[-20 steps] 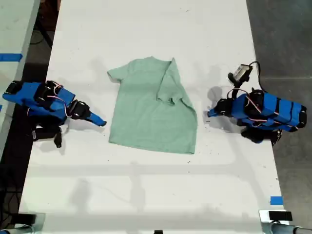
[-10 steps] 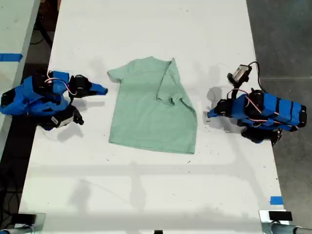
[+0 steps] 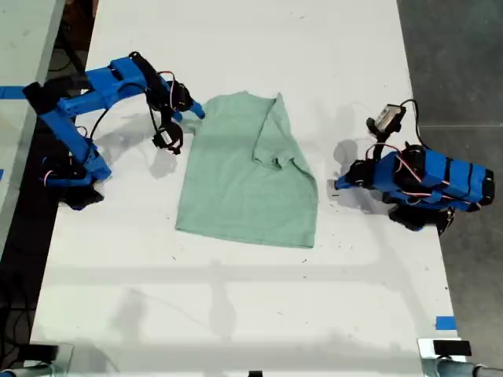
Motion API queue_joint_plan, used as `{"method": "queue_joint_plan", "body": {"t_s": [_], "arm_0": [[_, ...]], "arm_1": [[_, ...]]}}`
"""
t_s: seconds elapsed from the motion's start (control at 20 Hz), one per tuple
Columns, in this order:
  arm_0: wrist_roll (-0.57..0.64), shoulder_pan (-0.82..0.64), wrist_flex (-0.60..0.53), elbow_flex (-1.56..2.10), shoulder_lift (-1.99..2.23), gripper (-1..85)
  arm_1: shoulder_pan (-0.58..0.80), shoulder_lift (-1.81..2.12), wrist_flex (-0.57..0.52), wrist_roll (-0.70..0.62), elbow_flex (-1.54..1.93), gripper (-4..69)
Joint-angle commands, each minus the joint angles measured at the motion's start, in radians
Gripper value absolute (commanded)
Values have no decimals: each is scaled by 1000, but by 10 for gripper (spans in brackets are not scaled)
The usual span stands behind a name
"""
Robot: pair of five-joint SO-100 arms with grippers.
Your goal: Fold t shirt
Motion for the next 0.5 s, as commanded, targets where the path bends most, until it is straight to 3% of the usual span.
{"method": "queue_joint_plan", "body": {"t_s": [0.0, 0.25, 0.3, 0.35, 0.4, 0.45], "arm_0": [[21, -58, -37, -63, -130, 247], [9, -92, -52, -74, -156, 228], [3, -110, -44, -78, -196, 188], [-11, -132, -34, -84, -238, 67], [-41, -155, -6, -95, -264, 0], [-64, -163, 9, -95, -255, 0]], "arm_1": [[0, 11, -25, -2, 51, -7], [0, 11, -23, 0, 51, -5], [0, 11, -23, 2, 51, -5], [0, 11, -23, 2, 51, -5], [-2, 11, -23, 2, 51, -5], [-2, 11, -23, 3, 51, -5]]}}
